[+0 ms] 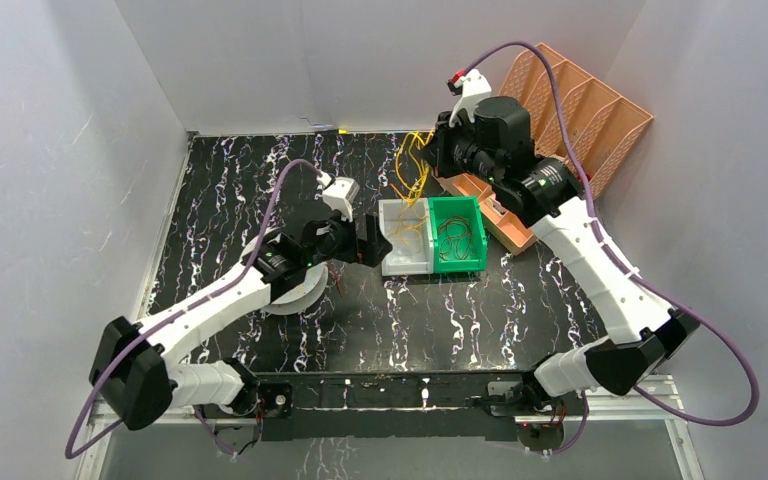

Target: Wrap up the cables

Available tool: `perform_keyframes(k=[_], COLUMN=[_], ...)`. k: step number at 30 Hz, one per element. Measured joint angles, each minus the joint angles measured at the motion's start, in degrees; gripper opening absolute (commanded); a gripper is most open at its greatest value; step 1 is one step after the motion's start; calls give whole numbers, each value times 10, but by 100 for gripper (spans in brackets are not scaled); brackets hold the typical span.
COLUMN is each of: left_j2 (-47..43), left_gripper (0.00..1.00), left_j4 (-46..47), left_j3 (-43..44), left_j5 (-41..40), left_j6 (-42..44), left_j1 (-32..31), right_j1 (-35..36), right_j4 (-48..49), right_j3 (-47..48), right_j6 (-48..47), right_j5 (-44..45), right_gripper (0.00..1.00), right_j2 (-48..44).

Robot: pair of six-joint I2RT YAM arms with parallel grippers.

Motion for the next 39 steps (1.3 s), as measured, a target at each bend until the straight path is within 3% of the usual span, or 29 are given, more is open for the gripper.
perform_keyframes(k=[9, 16, 18, 22, 26, 29, 39], left_j2=[111, 169, 181, 204, 217, 221, 259], left_gripper=[89, 76, 68, 38, 21, 0, 0], left_j4=[92, 152, 164, 182, 187, 189, 187], left_j3=[23, 46, 51, 60, 66, 68, 93], left_j5=[28, 55, 60, 70, 69, 64, 44], left_j6=[13, 16, 14, 9, 6, 3, 2], left_j1=[0, 0, 0, 0, 0, 0, 0], right_j1=[0, 0, 0, 0, 0, 0, 0], right_j4=[17, 19, 19, 23, 23, 23, 6], right_j3=[-23, -27, -28, -35, -37, -37, -28], right_j6=[15, 19, 21, 24, 24, 24, 1], right_j5=[-27, -37, -38, -37, -35, -27, 55], right_gripper=[0, 0, 0, 0, 0, 0, 0], right_j2=[-33, -39, -42, -53, -62, -70, -117])
